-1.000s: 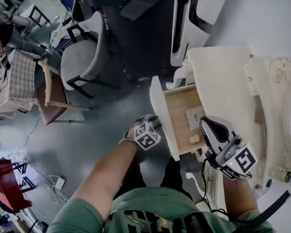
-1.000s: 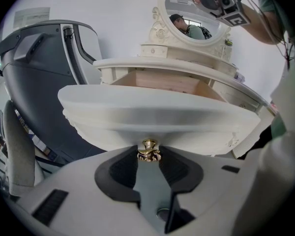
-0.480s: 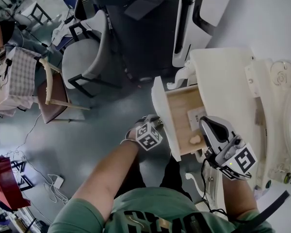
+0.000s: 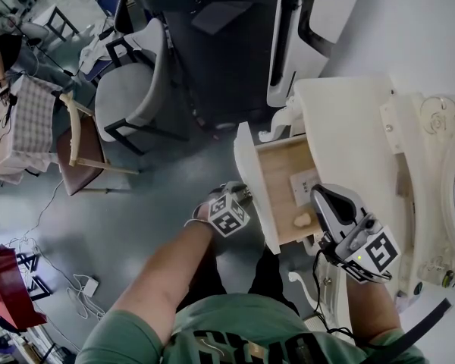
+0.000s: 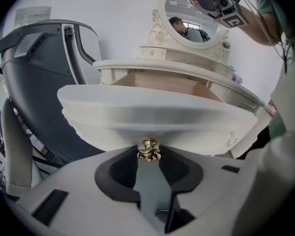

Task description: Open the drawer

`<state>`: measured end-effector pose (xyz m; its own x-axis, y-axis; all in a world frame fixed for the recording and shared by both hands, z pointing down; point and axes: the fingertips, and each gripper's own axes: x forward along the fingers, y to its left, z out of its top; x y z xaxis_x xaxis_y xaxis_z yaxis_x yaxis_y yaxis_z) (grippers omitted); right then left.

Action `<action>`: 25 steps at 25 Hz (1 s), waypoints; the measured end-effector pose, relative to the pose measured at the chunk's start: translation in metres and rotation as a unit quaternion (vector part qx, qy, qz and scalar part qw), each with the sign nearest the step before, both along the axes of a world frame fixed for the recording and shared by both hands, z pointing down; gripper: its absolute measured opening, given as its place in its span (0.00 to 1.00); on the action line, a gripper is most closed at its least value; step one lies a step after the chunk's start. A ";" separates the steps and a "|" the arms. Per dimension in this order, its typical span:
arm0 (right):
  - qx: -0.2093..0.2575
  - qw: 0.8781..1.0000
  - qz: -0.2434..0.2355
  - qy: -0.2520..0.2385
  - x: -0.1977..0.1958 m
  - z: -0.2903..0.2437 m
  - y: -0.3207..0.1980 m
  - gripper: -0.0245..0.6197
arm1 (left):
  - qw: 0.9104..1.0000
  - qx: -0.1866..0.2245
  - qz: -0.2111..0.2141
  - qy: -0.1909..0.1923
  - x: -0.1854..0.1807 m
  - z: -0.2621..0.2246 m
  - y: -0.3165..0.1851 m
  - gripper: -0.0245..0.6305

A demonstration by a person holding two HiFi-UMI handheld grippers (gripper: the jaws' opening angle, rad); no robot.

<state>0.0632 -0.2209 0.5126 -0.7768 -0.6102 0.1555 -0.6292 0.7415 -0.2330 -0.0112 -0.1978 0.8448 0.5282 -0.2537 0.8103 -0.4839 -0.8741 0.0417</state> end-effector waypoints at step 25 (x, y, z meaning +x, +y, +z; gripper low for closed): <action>0.012 0.996 0.086 0.014 0.179 -0.058 0.002 0.05 | 0.993 -0.067 -0.096 0.003 -0.020 -0.124 0.022 0.35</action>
